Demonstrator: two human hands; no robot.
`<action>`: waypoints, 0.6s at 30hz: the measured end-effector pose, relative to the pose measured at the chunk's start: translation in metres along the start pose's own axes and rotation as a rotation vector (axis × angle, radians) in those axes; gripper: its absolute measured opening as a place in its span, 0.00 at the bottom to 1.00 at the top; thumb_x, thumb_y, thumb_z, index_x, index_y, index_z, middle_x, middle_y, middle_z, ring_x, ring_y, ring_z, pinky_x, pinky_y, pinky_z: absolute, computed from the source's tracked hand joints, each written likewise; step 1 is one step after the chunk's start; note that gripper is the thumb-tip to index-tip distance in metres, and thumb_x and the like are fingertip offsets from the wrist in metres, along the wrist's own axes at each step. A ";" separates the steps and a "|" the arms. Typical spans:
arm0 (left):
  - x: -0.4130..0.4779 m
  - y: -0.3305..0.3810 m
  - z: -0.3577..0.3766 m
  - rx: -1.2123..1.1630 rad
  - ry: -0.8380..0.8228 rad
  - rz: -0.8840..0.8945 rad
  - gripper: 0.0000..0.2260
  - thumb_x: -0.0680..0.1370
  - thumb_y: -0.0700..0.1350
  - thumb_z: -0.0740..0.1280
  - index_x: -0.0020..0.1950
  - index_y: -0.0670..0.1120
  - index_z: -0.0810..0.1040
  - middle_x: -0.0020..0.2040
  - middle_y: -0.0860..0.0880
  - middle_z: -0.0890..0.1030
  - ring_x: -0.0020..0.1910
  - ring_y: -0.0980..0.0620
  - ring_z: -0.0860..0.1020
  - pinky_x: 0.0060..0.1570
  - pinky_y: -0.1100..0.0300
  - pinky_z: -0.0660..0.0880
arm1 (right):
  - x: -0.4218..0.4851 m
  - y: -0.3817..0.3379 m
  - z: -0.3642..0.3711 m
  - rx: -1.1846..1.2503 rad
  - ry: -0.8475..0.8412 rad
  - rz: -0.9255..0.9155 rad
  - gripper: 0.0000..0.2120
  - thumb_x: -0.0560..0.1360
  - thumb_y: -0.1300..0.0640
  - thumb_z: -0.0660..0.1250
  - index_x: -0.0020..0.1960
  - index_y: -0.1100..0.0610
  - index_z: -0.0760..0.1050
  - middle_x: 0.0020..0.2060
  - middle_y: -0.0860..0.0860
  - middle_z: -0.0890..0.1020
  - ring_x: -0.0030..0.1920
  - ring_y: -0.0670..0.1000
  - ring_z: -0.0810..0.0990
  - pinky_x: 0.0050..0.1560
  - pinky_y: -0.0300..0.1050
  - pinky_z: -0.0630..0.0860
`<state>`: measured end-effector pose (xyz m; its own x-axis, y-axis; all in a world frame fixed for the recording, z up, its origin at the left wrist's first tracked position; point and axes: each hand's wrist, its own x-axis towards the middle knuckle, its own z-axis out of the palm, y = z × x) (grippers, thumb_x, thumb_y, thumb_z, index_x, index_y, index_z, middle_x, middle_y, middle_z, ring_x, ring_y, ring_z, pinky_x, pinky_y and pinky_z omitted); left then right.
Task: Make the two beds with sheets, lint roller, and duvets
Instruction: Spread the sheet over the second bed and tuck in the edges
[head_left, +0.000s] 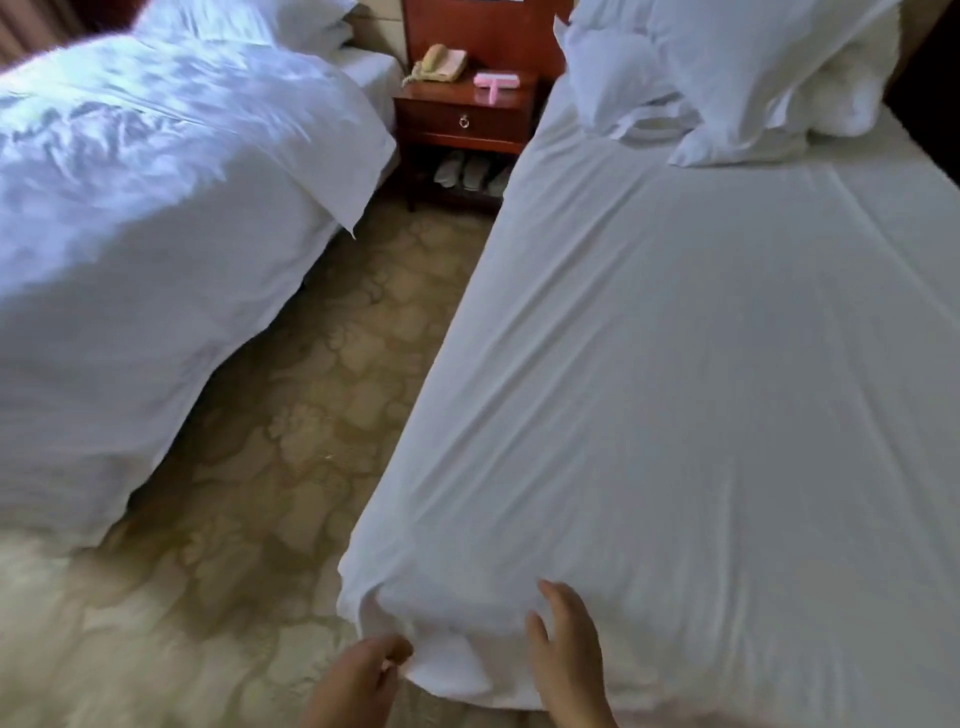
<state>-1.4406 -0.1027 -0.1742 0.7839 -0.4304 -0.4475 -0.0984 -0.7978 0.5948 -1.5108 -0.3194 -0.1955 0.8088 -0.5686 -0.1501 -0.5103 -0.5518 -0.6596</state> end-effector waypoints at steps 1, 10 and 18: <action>0.002 -0.005 -0.018 -0.024 0.041 -0.014 0.28 0.73 0.41 0.63 0.56 0.71 0.55 0.35 0.85 0.66 0.44 0.69 0.75 0.46 0.76 0.69 | 0.005 -0.018 0.007 0.047 -0.058 0.068 0.20 0.66 0.57 0.67 0.57 0.62 0.79 0.54 0.60 0.81 0.57 0.56 0.80 0.57 0.43 0.73; 0.105 -0.029 -0.119 -0.067 0.026 -0.153 0.38 0.73 0.36 0.64 0.33 0.84 0.62 0.33 0.77 0.74 0.42 0.77 0.73 0.43 0.79 0.69 | 0.079 -0.094 0.074 0.138 0.101 -0.084 0.20 0.64 0.50 0.62 0.54 0.36 0.71 0.48 0.35 0.75 0.45 0.43 0.75 0.51 0.19 0.62; 0.246 0.003 -0.167 -0.083 -0.190 -0.084 0.27 0.74 0.35 0.63 0.30 0.68 0.75 0.31 0.70 0.77 0.36 0.73 0.74 0.41 0.81 0.66 | 0.207 -0.173 0.095 0.133 -0.165 0.180 0.11 0.72 0.52 0.65 0.52 0.50 0.81 0.50 0.43 0.77 0.48 0.39 0.80 0.52 0.28 0.66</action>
<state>-1.1455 -0.1402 -0.1706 0.6567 -0.4421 -0.6110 0.0191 -0.8001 0.5995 -1.2273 -0.2833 -0.1824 0.7507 -0.5374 -0.3842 -0.6161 -0.3596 -0.7008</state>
